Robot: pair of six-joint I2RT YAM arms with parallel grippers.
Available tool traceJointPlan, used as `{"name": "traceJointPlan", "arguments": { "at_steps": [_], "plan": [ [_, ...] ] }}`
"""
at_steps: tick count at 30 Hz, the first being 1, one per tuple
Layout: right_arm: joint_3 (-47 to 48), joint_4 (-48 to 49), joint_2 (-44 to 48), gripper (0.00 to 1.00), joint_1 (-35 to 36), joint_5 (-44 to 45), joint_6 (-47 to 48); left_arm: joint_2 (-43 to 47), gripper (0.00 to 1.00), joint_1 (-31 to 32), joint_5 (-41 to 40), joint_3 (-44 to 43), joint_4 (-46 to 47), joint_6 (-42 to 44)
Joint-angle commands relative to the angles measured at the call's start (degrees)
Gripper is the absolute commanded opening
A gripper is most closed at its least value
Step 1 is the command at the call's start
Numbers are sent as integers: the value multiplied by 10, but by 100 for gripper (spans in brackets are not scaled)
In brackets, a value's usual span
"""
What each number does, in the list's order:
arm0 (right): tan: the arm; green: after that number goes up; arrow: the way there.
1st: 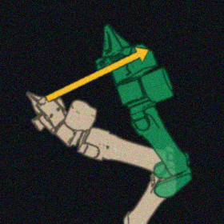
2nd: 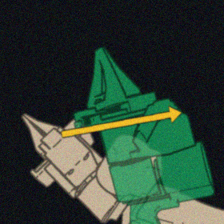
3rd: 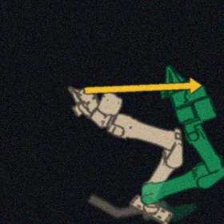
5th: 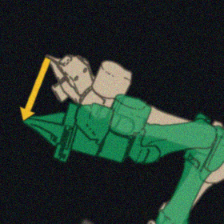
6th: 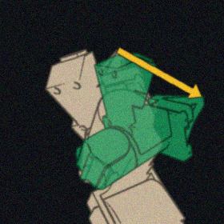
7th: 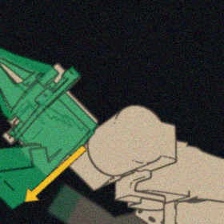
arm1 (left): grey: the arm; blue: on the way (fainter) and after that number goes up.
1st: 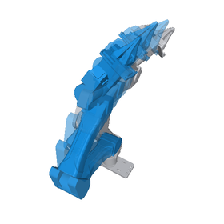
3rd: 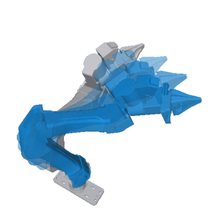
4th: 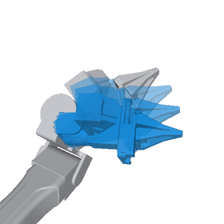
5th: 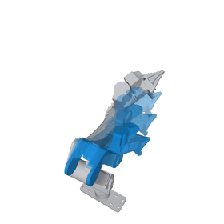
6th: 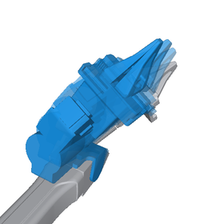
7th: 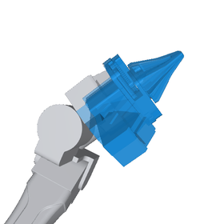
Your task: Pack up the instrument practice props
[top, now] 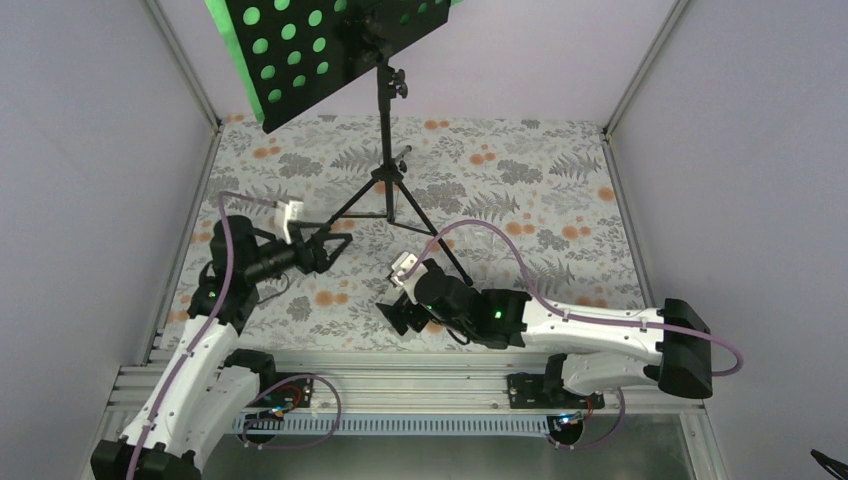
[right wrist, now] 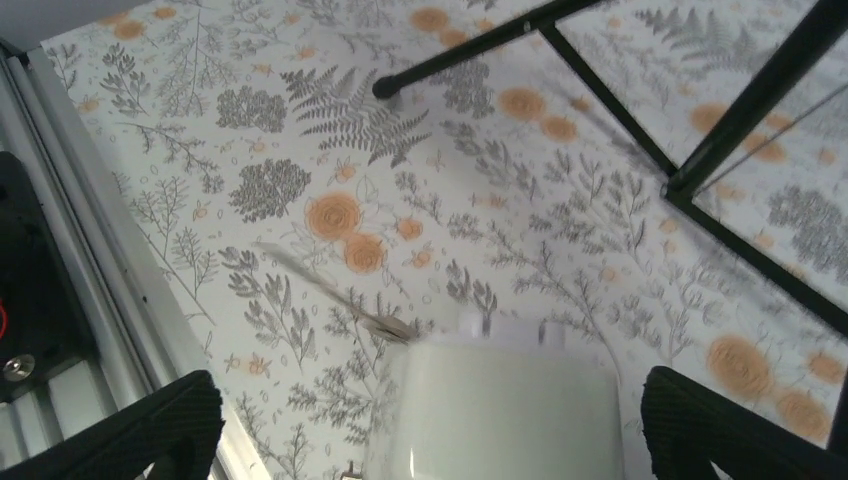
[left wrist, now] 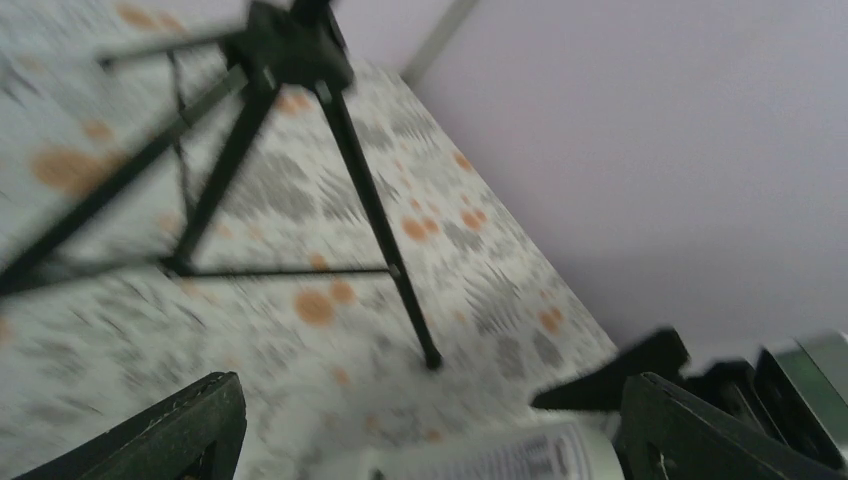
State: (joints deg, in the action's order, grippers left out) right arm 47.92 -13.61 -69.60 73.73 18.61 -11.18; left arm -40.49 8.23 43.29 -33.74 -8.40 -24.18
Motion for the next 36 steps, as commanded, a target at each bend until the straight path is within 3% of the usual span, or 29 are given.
{"name": "traceJointPlan", "arguments": {
  "at_steps": [1,4,16,28,36],
  "plan": [
    [-44,10,25,100,-1,-17,-41,7,93,62,46,49,64,-104],
    [-70,15,38,100,-1,-11,-88,-15,91,104,41,75,109,-128],
    [-128,17,44,100,-1,21,-179,-146,58,228,28,77,197,-133],
    [-145,27,41,100,-1,24,-201,-165,35,234,-34,83,168,-145],
    [-150,33,36,100,-1,25,-208,-165,30,235,-45,81,155,-143]
  ]
}}
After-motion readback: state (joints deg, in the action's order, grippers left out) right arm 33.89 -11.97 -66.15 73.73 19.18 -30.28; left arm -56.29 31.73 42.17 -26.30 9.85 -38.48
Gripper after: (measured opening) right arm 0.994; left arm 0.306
